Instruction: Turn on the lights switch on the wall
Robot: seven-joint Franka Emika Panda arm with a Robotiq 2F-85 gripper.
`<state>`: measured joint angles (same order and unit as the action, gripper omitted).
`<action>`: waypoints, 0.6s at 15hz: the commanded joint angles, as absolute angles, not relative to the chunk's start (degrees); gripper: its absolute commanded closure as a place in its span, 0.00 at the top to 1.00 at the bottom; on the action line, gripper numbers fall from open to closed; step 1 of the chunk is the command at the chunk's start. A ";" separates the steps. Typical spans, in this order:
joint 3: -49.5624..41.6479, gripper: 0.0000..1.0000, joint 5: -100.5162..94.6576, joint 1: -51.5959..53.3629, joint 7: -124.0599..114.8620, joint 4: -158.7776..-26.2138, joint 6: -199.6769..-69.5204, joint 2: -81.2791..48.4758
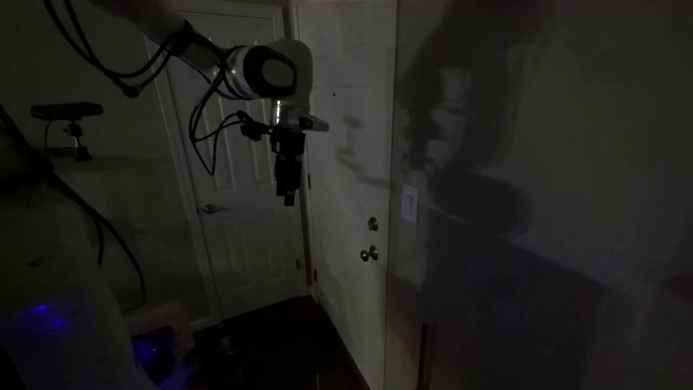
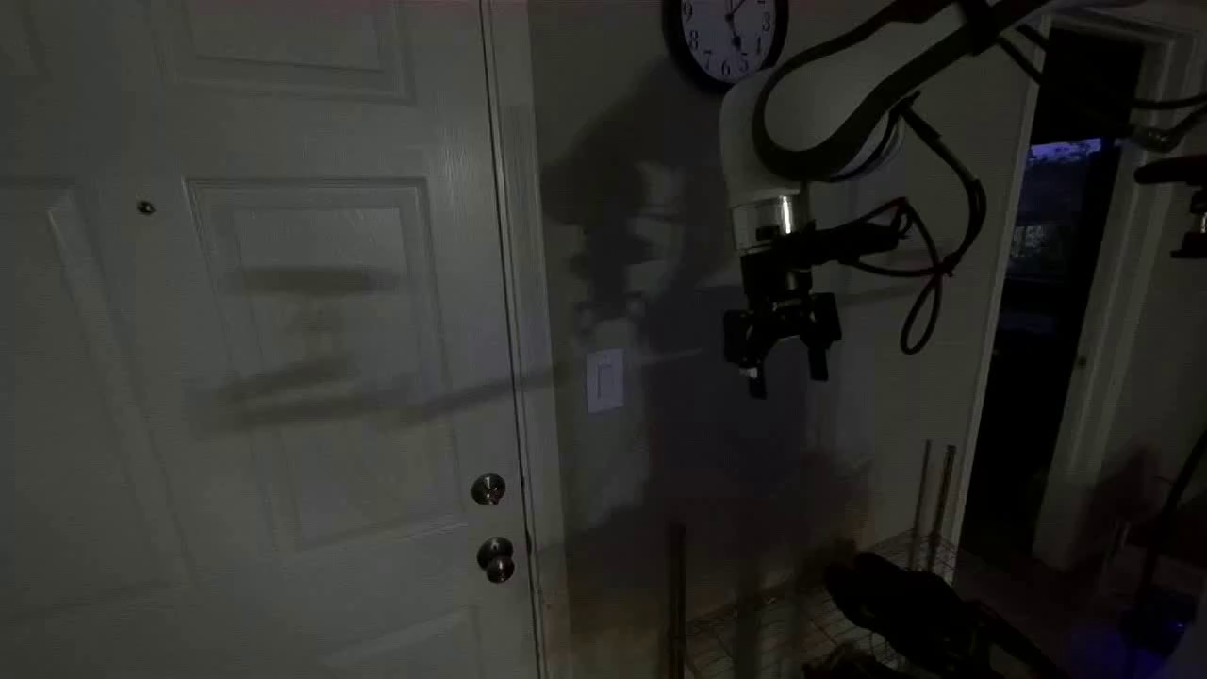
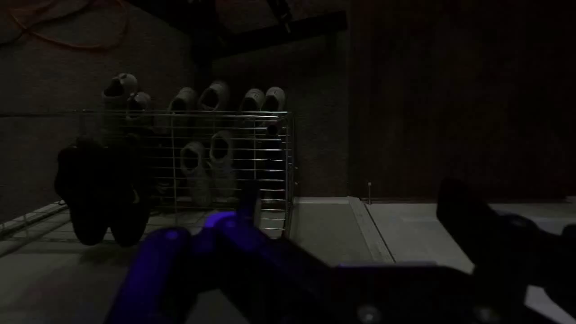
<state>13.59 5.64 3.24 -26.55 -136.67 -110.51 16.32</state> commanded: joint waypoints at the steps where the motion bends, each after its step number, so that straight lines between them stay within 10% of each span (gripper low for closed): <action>1: 12.71 1.00 5.39 4.16 -26.75 -136.62 -110.46 16.25; 9: 12.09 1.00 5.79 3.92 -25.86 -136.17 -111.04 14.76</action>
